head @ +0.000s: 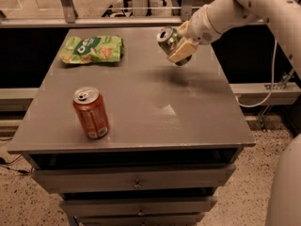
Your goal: Knock green can over
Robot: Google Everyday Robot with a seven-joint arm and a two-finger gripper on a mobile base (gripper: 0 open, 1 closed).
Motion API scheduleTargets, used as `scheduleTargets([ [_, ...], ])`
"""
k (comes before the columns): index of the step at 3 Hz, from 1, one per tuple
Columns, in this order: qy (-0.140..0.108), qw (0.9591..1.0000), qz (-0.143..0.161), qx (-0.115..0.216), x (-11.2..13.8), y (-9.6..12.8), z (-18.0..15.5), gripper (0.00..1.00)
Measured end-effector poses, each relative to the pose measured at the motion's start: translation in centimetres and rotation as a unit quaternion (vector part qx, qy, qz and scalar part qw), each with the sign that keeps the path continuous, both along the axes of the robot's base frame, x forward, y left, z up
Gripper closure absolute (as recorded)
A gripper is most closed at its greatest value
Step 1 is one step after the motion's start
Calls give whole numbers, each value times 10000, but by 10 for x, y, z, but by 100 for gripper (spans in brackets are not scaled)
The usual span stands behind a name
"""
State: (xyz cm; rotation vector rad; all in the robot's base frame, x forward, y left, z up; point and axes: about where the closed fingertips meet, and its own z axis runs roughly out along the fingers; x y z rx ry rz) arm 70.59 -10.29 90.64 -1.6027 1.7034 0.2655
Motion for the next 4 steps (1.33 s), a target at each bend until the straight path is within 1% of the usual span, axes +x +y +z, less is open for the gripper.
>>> scheduleTargets([
  [1, -35, 9931, 695, -945, -21, 8, -11, 100],
  [2, -145, 9766, 1307, -1702, -36, 14, -22, 100],
  [3, -192, 9546, 1931, -2260, -52, 26, -36, 82],
  [4, -187, 9353, 2419, -2576, -64, 35, -46, 59],
])
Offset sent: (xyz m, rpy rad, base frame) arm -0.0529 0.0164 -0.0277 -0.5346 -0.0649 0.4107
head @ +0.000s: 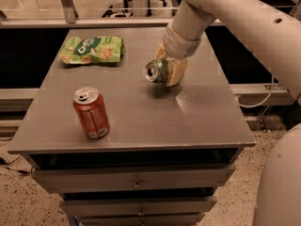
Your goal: Knock green can over
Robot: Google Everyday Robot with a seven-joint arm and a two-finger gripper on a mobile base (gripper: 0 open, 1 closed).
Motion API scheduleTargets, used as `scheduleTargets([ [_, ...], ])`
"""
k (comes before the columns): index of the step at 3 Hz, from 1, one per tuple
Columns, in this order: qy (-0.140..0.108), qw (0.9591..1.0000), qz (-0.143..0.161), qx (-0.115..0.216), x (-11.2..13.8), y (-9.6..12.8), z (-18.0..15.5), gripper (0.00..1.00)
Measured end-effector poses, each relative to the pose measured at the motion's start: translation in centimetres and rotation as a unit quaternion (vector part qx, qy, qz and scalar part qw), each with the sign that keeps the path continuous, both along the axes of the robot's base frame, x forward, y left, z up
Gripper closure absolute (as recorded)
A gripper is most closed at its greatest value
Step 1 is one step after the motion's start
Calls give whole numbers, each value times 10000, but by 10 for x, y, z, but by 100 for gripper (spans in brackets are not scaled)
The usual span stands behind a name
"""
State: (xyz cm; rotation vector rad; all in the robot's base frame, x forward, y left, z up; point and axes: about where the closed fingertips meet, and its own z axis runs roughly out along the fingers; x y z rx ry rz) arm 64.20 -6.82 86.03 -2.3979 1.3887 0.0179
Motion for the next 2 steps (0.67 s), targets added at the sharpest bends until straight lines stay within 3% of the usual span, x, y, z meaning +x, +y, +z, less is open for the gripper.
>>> scheduleTargets([
  [2, 110, 9965, 687, -453, -14, 6, -12, 12],
])
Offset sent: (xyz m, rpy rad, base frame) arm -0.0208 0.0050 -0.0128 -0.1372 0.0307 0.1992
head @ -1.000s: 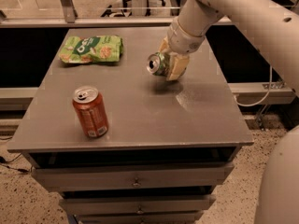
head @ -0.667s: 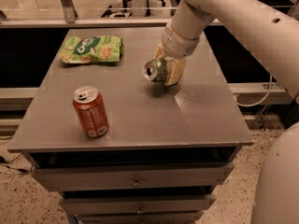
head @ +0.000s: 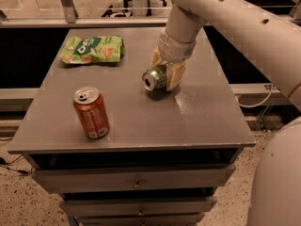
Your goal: Knock green can over
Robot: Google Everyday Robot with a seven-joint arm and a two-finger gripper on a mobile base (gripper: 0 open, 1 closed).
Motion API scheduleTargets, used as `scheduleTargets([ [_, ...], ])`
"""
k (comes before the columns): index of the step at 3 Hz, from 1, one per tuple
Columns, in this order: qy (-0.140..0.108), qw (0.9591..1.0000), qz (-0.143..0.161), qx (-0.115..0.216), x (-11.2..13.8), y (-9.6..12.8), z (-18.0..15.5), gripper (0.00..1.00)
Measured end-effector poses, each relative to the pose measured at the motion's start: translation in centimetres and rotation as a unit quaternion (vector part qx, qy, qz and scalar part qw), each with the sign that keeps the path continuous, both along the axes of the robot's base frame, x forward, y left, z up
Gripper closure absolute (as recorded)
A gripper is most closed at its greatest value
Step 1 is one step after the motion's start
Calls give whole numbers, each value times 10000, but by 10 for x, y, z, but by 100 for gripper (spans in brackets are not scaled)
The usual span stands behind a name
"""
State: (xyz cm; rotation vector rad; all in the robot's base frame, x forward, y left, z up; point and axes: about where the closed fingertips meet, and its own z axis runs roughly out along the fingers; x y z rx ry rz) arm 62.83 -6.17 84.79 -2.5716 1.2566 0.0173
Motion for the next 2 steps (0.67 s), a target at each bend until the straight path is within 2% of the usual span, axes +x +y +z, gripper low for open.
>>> scheduleTargets([
  [1, 11, 9998, 159, -119, -2, 0, -2, 0],
  [2, 10, 9995, 252, -200, -2, -1, -2, 0],
])
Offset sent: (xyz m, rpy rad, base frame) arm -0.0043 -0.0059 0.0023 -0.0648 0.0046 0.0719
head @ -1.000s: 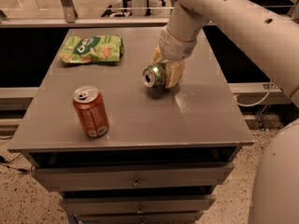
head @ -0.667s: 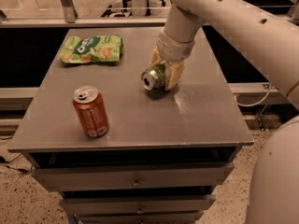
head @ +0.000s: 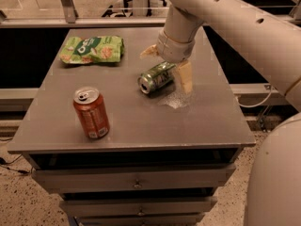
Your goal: Knock green can over
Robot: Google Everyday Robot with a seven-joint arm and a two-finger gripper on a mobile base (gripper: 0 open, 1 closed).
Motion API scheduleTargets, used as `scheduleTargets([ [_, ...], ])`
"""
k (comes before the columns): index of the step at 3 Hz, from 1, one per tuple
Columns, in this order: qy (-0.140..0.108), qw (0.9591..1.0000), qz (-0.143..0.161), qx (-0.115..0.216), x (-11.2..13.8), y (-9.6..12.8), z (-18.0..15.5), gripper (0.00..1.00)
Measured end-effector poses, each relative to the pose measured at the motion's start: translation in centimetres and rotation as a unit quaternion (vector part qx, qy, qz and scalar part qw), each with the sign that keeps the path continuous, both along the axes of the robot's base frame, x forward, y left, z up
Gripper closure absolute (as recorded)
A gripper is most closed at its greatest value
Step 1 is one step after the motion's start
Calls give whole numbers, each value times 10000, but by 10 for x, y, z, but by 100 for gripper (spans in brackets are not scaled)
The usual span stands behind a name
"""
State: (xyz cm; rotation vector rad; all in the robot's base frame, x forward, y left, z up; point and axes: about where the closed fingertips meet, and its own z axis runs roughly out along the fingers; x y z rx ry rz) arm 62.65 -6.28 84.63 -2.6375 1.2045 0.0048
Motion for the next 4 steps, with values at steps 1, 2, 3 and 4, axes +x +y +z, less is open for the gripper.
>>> scheduleTargets([
  [1, -41, 9999, 50, -89, 2, -4, 1, 0],
  [2, -42, 9999, 49, -88, 2, -4, 1, 0],
  [3, -157, 9981, -439, 400, 12, -8, 14, 0],
  [4, -160, 9764, -1571, 1476, 34, -25, 40, 0],
])
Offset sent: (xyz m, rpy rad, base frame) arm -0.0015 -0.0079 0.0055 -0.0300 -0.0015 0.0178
